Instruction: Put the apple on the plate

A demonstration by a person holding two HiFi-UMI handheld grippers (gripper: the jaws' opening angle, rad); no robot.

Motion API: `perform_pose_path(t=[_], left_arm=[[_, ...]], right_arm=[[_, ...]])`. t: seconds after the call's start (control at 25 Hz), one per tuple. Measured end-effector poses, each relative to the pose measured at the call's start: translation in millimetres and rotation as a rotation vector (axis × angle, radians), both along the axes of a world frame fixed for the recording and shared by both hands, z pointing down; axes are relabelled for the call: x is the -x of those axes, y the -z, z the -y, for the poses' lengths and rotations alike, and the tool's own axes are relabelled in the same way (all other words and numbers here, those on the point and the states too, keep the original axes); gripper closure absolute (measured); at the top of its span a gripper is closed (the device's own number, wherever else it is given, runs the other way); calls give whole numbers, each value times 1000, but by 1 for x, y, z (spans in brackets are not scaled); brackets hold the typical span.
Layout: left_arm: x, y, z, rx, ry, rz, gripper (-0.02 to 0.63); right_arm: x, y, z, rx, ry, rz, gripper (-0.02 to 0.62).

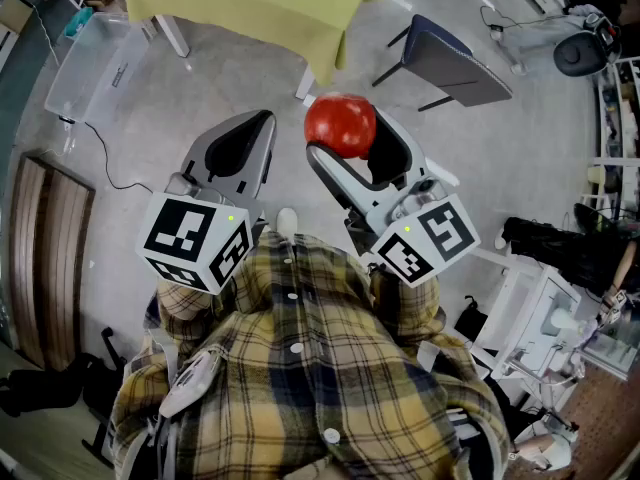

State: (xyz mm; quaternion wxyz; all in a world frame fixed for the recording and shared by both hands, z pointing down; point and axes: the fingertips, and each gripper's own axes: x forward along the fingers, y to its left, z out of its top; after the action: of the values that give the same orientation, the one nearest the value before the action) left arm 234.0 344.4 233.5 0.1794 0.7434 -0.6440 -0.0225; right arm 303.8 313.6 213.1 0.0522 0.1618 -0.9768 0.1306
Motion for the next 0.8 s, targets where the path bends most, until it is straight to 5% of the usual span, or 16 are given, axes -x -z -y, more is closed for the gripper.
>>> perform_pose_path(t=[0.8], left_arm=[[-26,3,1,-3,44,11,600]], right_arm=[[-33,3,6,24,18,33,230]])
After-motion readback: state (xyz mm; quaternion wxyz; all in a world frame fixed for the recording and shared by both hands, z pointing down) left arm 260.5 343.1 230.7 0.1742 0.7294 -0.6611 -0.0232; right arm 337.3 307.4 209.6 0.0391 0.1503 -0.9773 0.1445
